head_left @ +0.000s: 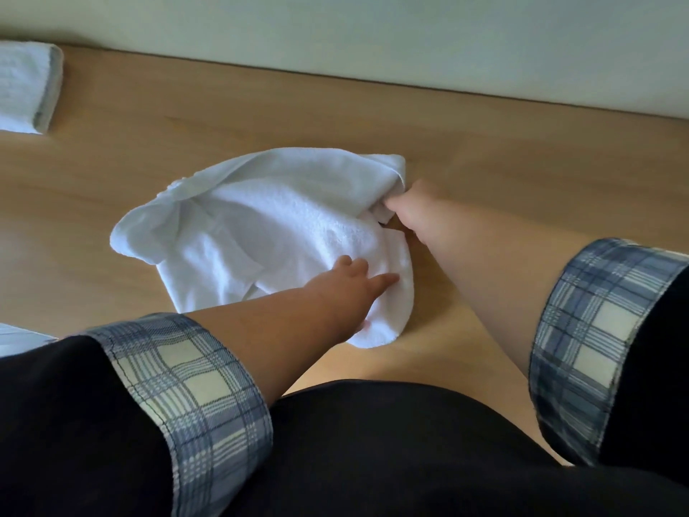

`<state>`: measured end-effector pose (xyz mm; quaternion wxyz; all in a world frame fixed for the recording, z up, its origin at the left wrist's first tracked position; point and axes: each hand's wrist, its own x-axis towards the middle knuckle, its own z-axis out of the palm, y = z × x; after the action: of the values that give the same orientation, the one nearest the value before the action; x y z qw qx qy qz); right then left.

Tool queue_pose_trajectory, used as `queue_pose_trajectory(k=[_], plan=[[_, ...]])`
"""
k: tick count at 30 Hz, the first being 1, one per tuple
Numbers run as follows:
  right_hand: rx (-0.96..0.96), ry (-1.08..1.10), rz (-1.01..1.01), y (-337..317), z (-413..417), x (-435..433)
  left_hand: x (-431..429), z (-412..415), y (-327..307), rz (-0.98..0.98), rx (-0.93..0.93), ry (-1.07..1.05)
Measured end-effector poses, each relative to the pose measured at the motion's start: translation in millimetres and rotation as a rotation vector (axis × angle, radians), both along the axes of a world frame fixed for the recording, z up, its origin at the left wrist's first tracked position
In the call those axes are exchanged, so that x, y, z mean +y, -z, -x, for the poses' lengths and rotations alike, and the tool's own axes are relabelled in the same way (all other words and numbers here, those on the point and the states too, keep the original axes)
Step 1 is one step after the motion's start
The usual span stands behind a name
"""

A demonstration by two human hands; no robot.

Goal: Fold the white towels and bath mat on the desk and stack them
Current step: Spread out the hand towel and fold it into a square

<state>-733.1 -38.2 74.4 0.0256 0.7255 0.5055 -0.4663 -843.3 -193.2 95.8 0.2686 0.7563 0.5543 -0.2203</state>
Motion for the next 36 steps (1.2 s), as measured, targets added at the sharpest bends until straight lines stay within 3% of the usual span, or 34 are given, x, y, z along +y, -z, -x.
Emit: queue_pose_trajectory(k=[3, 7, 12, 17, 25, 31, 36], plan=[[0.053, -0.040, -0.131, 0, -4, 3, 1, 1, -2, 0.028, 0.004, -0.021], [0.113, 0.232, -0.307, -1, -19, 21, -2, 4, -2, 0.046, -0.018, -0.111], [0.083, 0.155, -0.522, -5, -43, 45, -6, 2, -2, 0.046, -0.005, -0.138], [0.293, 0.309, -0.544, -7, -49, 55, -14, 0, -2, 0.024, 0.012, -0.136], [0.527, 0.678, -0.414, -14, -59, 37, -18, 5, -6, 0.030, -0.019, -0.185], [0.401, 0.569, -0.203, -13, -48, -31, -30, 18, -7, -0.002, -0.160, -0.294], [0.415, 0.295, 0.077, -3, -30, -64, -31, 38, -3, 0.015, -0.149, -0.306]])
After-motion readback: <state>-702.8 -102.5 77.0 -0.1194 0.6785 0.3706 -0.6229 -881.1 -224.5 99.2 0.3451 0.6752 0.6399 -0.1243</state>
